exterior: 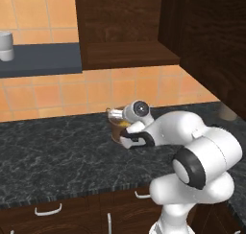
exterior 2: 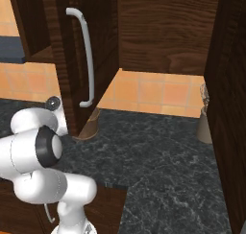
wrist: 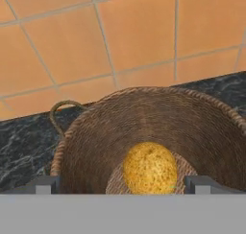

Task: Open the cabinet, pick up the bread from the cabinet and place it in the basket. Then move the basket to the dining counter.

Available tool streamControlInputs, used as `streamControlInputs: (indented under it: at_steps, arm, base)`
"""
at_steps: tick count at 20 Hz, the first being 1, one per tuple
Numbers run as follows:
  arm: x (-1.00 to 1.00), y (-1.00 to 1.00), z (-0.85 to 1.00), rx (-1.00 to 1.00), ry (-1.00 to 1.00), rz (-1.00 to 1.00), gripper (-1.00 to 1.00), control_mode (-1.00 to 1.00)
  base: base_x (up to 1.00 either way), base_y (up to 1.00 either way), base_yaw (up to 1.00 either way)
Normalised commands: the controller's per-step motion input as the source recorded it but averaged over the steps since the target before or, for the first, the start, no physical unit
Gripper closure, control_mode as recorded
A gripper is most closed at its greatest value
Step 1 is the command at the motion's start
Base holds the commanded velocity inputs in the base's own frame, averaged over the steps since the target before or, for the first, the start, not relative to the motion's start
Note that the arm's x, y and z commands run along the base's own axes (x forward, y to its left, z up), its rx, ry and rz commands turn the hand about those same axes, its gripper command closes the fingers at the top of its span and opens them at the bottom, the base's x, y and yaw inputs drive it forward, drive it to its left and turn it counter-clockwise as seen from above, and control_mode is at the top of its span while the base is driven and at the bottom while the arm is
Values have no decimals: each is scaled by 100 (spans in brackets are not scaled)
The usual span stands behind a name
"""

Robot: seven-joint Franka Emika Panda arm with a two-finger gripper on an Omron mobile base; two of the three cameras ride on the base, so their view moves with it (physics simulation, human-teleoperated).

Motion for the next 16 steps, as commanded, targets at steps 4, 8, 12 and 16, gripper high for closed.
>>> streamControlInputs:
  at_steps: [4, 8, 12, 16]
  arm:
    - [-12, 10, 81, 0, 30, 1, -100, -100]
    - [-3, 9, 73, -17, 17, 0, -100, -100]
    - [-29, 44, 1, -17, 3, 6, -100, -100]
    - [-14, 16, -10, -10, 2, 26, -100, -100]
  base:
    - [0, 0, 0]
    - [0, 0, 0]
    - [0, 0, 0]
    - [0, 0, 0]
